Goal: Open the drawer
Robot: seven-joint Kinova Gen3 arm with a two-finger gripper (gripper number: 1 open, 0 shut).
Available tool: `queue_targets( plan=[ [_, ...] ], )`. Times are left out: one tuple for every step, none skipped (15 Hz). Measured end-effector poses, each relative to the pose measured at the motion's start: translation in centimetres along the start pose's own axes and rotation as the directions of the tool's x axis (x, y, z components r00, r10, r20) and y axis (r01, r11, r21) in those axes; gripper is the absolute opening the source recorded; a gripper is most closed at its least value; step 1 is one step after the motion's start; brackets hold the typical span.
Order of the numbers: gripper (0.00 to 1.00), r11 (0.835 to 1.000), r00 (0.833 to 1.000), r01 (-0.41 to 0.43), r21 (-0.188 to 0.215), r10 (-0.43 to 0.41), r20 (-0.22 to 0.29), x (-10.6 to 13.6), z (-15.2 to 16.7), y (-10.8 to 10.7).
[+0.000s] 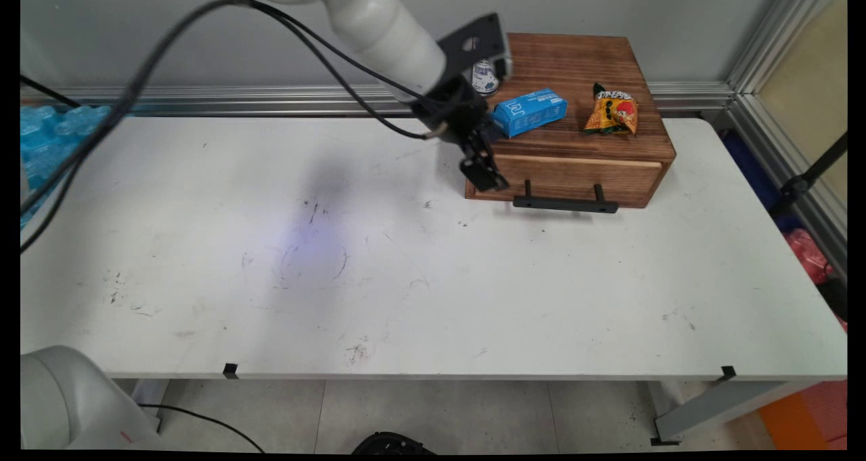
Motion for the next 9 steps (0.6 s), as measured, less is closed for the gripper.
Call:
queue_targets(
  plan=[
    [1.00, 1.000, 1.000, -0.007, -0.002, 0.007, 0.002, 0.3, 0.6, 0.1],
    [1.00, 1.000, 1.000, -0.019, -0.006, 0.019, 0.006, 0.9, 1.8, 0.3],
    [1.00, 1.000, 1.000, -0.027, -0.009, 0.027, 0.009, 1.3, 2.6, 0.4],
    [1.00, 0.999, 0.999, -0.033, -0.013, 0.033, 0.012, 1.5, 3.2, 0.5],
    [1.00, 0.999, 0.999, -0.044, -0.019, 0.044, 0.016, 2.0, 4.3, 0.7],
    [1.00, 0.999, 0.999, -0.048, -0.023, 0.049, 0.019, 2.2, 4.9, 0.8],
    [1.00, 0.998, 0.998, -0.054, -0.027, 0.055, 0.022, 2.5, 5.7, 0.9],
    [1.00, 0.998, 0.998, -0.061, -0.033, 0.062, 0.028, 2.8, 6.8, 1.1],
    [1.00, 0.997, 0.997, -0.067, -0.039, 0.069, 0.035, 3.2, 8.0, 1.3]
  ],
)
